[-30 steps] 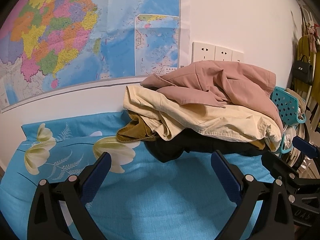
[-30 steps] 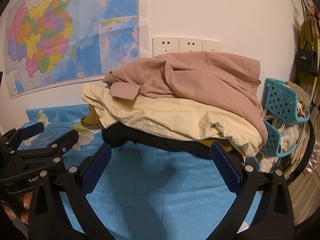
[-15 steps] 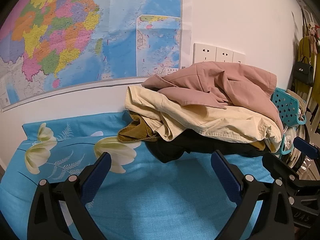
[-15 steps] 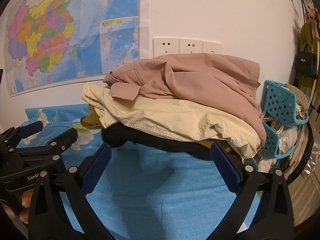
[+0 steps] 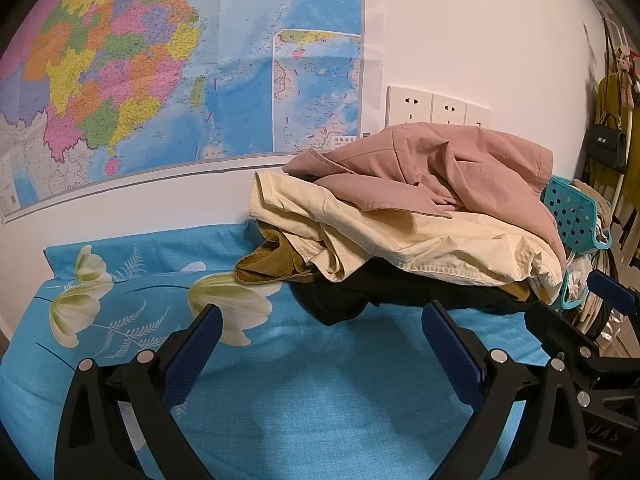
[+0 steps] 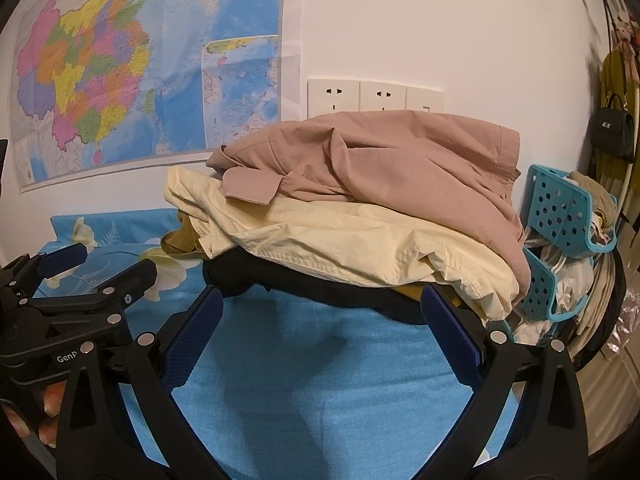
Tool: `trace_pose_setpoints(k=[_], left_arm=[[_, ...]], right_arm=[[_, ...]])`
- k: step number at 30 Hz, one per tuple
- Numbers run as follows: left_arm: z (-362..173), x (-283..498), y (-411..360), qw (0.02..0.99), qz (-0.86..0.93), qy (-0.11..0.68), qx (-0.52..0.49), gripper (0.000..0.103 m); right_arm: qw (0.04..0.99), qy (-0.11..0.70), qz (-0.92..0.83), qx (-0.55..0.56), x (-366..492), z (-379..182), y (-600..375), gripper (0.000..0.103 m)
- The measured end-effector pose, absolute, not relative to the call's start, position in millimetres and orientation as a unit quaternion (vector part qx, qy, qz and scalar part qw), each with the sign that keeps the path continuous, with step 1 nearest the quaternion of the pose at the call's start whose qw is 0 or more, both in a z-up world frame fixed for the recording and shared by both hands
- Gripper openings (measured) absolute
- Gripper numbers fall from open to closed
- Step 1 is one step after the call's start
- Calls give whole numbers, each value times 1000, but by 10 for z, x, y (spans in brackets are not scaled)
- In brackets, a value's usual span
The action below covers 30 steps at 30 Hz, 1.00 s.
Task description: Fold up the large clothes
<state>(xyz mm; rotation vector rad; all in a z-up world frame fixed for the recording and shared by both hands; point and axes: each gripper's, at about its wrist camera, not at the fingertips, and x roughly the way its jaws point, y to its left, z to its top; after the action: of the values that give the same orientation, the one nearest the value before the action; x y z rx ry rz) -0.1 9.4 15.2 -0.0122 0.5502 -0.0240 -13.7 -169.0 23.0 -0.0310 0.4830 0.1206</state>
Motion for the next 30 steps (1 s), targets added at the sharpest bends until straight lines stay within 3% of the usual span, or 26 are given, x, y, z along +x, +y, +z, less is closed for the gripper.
trace_pose_setpoints(k=[30], left_arm=[[185, 376, 140, 958, -18, 285, -16, 96]], right_arm=[[973, 210, 75, -65, 244, 426, -1664, 98]])
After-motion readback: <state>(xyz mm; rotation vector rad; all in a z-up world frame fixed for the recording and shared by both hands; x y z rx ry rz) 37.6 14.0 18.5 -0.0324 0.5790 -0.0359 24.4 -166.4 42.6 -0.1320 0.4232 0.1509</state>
